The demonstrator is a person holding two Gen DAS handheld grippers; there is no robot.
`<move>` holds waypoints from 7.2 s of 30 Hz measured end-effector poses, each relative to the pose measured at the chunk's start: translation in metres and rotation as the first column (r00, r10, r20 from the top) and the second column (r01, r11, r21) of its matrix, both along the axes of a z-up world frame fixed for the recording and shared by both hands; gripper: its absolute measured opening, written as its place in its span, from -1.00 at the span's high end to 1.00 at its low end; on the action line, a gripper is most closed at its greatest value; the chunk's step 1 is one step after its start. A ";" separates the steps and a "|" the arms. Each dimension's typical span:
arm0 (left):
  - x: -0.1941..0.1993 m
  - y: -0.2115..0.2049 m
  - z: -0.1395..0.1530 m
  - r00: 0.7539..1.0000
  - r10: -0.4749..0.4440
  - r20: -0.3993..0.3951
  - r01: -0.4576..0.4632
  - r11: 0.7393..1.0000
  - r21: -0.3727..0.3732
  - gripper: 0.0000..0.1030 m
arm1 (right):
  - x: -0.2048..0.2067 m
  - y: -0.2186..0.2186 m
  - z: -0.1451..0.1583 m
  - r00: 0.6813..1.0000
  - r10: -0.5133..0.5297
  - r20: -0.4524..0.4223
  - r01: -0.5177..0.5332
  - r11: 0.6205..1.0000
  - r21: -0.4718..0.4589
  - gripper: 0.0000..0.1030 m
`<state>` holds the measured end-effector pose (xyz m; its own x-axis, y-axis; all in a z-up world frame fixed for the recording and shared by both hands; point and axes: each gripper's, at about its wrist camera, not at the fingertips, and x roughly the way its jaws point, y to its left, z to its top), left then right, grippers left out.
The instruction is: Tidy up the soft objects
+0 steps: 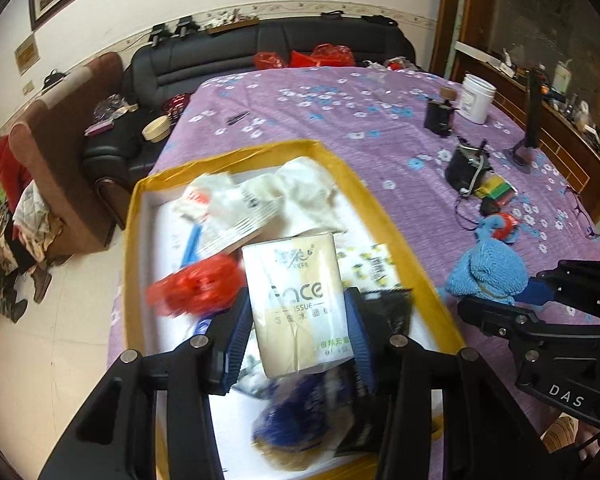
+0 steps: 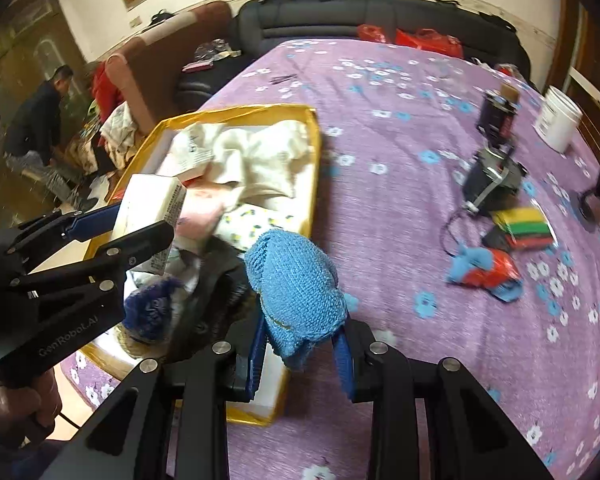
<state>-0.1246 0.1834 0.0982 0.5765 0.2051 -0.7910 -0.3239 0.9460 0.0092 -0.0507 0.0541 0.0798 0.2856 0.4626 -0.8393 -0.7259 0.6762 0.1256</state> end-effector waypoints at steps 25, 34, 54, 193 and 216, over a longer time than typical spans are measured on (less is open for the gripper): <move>-0.033 0.033 -0.030 0.996 0.040 -0.075 -0.041 0.999 -0.011 0.13 | -0.018 0.067 -0.027 0.995 0.100 -0.009 -0.100 0.993 -0.059 0.36; -0.029 0.035 -0.034 0.996 0.020 -0.086 -0.021 1.000 -0.008 0.13 | -0.014 0.075 -0.029 0.995 0.101 0.004 -0.101 0.993 -0.063 0.36; -0.020 0.037 -0.041 0.994 0.024 -0.106 -0.024 1.000 -0.002 0.13 | -0.011 0.088 -0.032 0.988 0.145 0.046 -0.141 0.986 -0.085 0.36; 0.208 -0.187 -0.078 0.903 -0.374 -0.211 0.367 0.927 -0.075 0.15 | 0.176 -0.221 0.008 0.898 -0.406 -0.167 0.431 0.889 0.154 -0.56; 0.161 -0.169 -0.058 0.926 -0.308 -0.218 0.272 0.946 -0.179 0.39 | 0.229 -0.176 -0.057 0.935 -0.288 -0.206 0.258 0.953 -0.159 -0.10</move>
<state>0.0367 0.0143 0.0398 0.3834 -0.0675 -0.9211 -0.0404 0.9952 -0.0897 0.1785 -0.1215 0.0224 0.1835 0.2780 -0.9429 -0.4737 0.8655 0.1630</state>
